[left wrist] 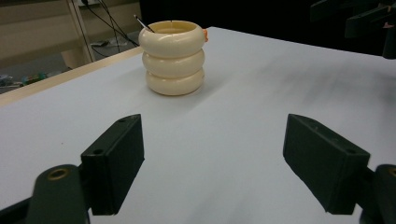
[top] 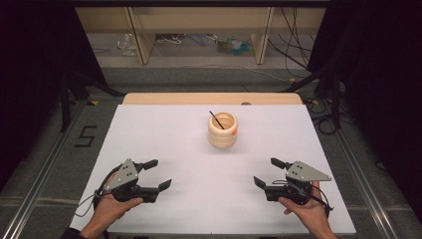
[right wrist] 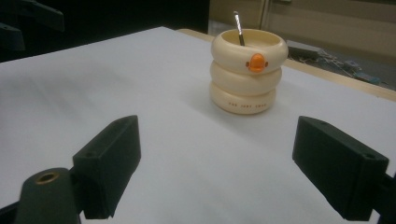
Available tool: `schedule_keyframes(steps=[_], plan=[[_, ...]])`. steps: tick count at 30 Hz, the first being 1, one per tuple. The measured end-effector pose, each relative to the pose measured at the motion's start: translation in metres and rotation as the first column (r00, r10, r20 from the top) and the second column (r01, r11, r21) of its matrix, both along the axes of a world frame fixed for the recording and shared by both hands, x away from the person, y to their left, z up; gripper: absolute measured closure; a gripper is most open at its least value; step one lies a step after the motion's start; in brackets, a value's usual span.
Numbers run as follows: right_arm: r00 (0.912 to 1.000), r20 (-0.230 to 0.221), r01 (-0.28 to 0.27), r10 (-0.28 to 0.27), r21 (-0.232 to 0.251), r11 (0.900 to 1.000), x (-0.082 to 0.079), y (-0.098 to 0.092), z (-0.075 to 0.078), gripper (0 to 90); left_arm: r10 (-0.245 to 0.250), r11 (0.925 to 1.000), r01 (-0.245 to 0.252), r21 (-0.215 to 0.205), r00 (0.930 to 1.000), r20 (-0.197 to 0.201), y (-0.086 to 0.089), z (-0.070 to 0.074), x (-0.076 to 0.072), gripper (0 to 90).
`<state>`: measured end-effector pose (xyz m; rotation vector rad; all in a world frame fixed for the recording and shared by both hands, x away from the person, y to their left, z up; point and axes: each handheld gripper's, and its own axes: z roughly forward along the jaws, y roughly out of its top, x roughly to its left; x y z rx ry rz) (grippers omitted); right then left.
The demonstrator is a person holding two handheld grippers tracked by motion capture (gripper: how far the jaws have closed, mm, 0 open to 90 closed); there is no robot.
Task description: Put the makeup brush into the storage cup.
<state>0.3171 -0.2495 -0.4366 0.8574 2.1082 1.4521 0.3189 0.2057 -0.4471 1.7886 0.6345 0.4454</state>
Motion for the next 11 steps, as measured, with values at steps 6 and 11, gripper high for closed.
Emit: schedule_keyframes(steps=[6, 11], plan=[[0.9999, 0.012, 0.009, -0.009, -0.002, 1.000, 0.0003, -0.0001, -0.0003, 16.4, 0.003, 1.0000, -0.003, 0.007, 1.0000, -0.004, -0.0004, 0.0003, -0.0006, 20.4], [1.0000, -0.006, 0.005, -0.005, -0.011, 1.000, -0.0002, -0.0004, -0.0002, 16.4, 0.002, 1.0000, -0.002, 0.002, 0.9999, -0.010, -0.0014, 0.0002, -0.0007, 20.4]])
